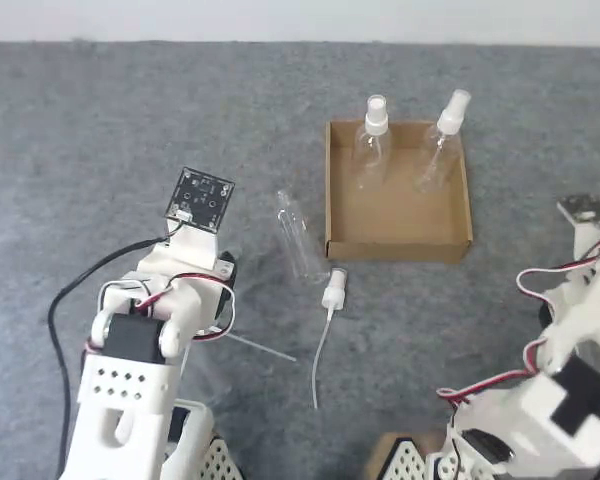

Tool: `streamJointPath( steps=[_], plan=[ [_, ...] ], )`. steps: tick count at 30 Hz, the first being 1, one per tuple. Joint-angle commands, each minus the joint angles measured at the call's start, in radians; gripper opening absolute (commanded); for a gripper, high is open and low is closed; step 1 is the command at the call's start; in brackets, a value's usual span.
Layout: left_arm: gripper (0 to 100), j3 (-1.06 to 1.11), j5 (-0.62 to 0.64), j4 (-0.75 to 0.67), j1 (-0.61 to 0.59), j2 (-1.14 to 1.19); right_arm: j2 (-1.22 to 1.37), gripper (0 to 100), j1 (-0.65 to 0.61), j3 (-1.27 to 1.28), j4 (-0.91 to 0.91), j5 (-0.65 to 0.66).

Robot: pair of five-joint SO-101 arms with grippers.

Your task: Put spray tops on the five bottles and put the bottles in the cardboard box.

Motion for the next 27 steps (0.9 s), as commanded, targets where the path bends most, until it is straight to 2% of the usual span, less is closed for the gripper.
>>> streamJointPath(
  steps=[1,4,10,16,22,27],
  plan=[
    [1,-0.010,0.009,-0.021,-0.002,-0.026,0.051,25.7,0.015,-0.058,-0.012,0.017],
    [1,-0.010,0.009,-0.021,-0.002,-0.026,0.081,20.8,0.015,-0.058,-0.042,0.012],
    [1,-0.012,0.011,-0.021,-0.002,-0.026,0.085,0.6,0.013,-0.080,-0.038,0.011],
    [1,-0.067,0.011,-0.017,-0.003,-0.035,-0.102,0.6,-0.025,-0.164,0.059,-0.074],
    [1,-0.242,0.011,0.003,-0.005,-0.035,-0.489,0.6,-0.257,-0.146,0.170,-0.250],
    [1,-0.499,0.012,0.127,-0.005,-0.035,-0.817,0.6,-0.610,-0.026,0.188,-0.404]
  ],
)
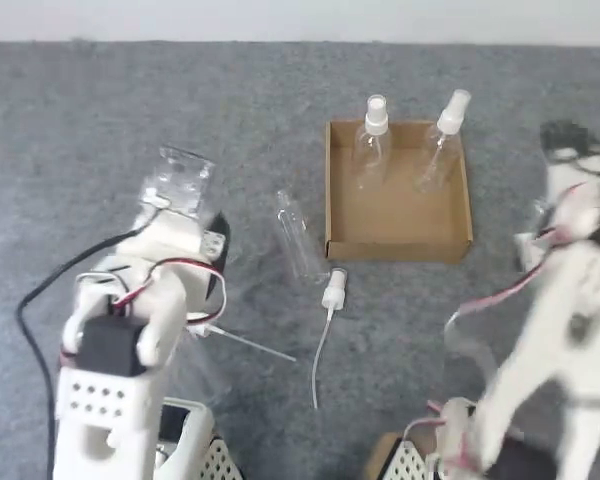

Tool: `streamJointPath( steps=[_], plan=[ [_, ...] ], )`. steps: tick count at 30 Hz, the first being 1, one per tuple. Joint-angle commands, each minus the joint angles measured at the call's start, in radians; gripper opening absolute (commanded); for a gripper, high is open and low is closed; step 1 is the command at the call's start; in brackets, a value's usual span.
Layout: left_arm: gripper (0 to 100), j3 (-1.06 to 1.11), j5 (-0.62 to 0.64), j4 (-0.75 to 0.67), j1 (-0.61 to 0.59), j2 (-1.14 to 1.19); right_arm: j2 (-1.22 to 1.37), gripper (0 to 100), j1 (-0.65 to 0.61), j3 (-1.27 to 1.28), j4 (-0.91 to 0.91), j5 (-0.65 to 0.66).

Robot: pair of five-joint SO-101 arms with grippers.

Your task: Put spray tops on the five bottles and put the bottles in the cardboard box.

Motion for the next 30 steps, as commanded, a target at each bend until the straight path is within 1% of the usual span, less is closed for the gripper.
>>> streamJointPath(
  steps=[1,4,7,11,15,17,19,23,25,30],
  plan=[
    [1,-0.232,0.012,0.077,-0.005,-0.035,-0.341,0.6,-0.355,0.091,0.013,-0.152],
    [1,-0.380,0.052,0.114,-0.005,-0.035,-0.450,0.6,-0.590,0.166,-0.018,-0.226],
    [1,-0.492,0.130,0.117,-0.005,-0.035,-0.481,0.6,-0.768,0.233,-0.097,-0.292],
    [1,-0.581,0.247,0.101,-0.005,-0.035,-0.479,0.6,-0.970,0.324,-0.239,-0.310],
    [1,-0.607,0.377,0.020,-0.005,-0.037,-0.481,0.6,-1.127,0.427,-0.410,-0.310],
    [1,-0.602,0.433,-0.021,-0.003,-0.051,-0.484,0.6,-1.170,0.486,-0.492,-0.310],
    [1,-0.601,0.473,-0.034,-0.003,-0.075,-0.484,0.7,-1.196,0.543,-0.558,-0.310],
    [1,-0.575,0.488,-0.046,-0.003,-0.127,-0.486,0.7,-1.221,0.623,-0.657,-0.311],
    [1,-0.512,0.488,-0.101,-0.003,-0.144,-0.486,0.6,-1.224,0.649,-0.704,-0.318],
    [1,-0.291,0.488,-0.310,-0.003,-0.180,-0.486,0.6,-1.225,0.698,-0.771,-0.321]
  ],
)
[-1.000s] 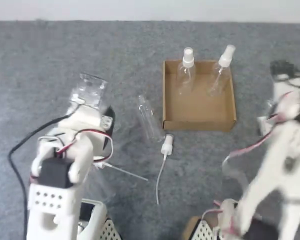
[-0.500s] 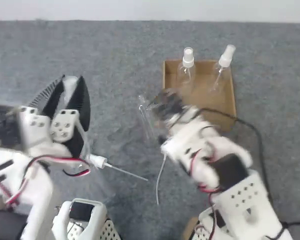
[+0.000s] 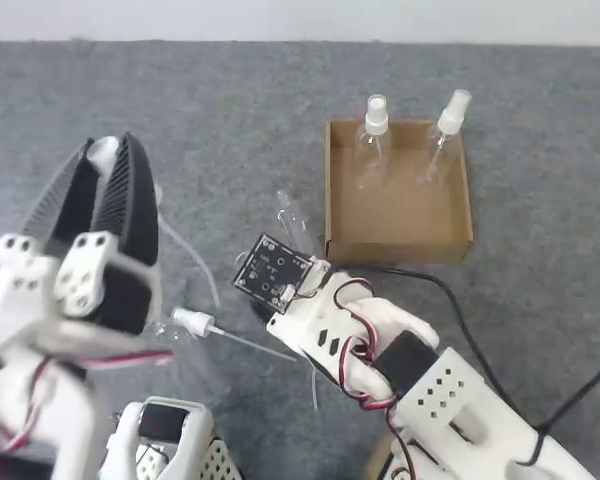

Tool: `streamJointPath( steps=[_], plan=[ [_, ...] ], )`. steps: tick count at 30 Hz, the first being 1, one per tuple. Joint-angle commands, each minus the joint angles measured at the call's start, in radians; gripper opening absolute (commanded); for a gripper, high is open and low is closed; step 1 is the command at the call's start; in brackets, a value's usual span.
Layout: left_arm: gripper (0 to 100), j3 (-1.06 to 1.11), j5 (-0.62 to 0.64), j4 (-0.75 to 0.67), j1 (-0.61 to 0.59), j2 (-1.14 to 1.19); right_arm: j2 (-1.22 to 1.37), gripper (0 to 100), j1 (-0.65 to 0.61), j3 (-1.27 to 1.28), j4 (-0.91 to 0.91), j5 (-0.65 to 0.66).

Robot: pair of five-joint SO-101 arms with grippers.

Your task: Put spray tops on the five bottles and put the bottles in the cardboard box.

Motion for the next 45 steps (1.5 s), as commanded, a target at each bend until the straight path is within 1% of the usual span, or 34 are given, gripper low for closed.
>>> streamJointPath(
  steps=[1,3,6,9,11,14,18,22,30,43,45],
  plan=[
    [1,0.140,0.011,-0.169,-0.002,-0.014,-0.039,0.6,-0.013,0.015,-0.071,-0.017],
    [1,0.223,0.011,-0.250,-0.008,-0.014,-0.068,0.6,-0.033,0.032,-0.073,-0.017],
    [1,0.309,0.035,-0.325,-0.064,-0.015,-0.142,0.6,-0.056,0.063,-0.062,-0.015],
    [1,0.311,0.110,-0.299,-0.104,-0.017,-0.196,0.6,-0.053,0.107,-0.061,-0.015],
    [1,0.311,0.143,-0.267,-0.109,-0.017,-0.209,0.6,-0.053,0.129,-0.062,-0.015],
    [1,0.315,0.144,-0.253,-0.109,-0.037,-0.197,0.6,-0.053,0.130,-0.071,-0.015],
    [1,0.318,0.144,-0.210,-0.112,-0.123,-0.168,0.6,-0.053,0.126,-0.087,-0.015],
    [1,0.323,0.112,-0.160,-0.110,-0.201,-0.147,0.6,-0.053,0.126,-0.091,-0.014],
    [1,0.452,0.112,-0.244,-0.106,-0.250,-0.147,0.6,-0.053,0.126,-0.088,-0.014],
    [1,0.475,0.112,-0.242,-0.104,-0.249,-0.147,0.6,-0.051,0.127,-0.084,-0.014],
    [1,0.486,0.112,-0.247,-0.077,-0.249,-0.147,0.6,-0.051,0.127,-0.084,-0.014]
  ],
)
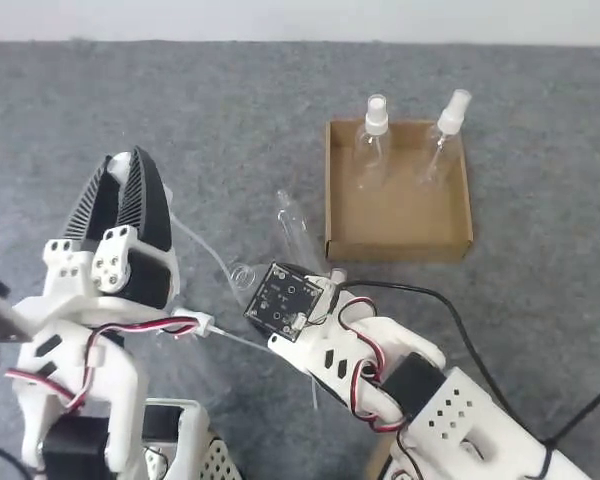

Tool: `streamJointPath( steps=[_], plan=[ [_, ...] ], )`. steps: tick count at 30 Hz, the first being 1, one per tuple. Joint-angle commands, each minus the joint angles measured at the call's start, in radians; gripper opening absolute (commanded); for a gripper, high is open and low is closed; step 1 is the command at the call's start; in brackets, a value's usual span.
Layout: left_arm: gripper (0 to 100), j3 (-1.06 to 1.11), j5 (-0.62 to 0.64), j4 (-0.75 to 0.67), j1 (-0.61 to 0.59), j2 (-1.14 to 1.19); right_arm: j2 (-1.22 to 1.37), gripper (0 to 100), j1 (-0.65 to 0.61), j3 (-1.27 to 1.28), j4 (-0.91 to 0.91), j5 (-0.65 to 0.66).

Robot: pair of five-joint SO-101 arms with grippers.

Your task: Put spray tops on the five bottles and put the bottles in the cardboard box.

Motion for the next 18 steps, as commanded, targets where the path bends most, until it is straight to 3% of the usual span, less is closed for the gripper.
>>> streamJointPath(
  steps=[1,8,18],
  plan=[
    [1,0.002,-0.009,-0.037,0.046,-0.003,0.004,0.6,-0.005,-0.014,-0.015,-0.011],
    [1,-0.005,-0.054,-0.138,0.009,-0.003,0.004,0.6,-0.005,-0.009,-0.013,-0.011],
    [1,-0.001,-0.054,-0.140,0.005,-0.003,0.004,0.6,-0.007,-0.009,-0.013,-0.011]
  ],
)
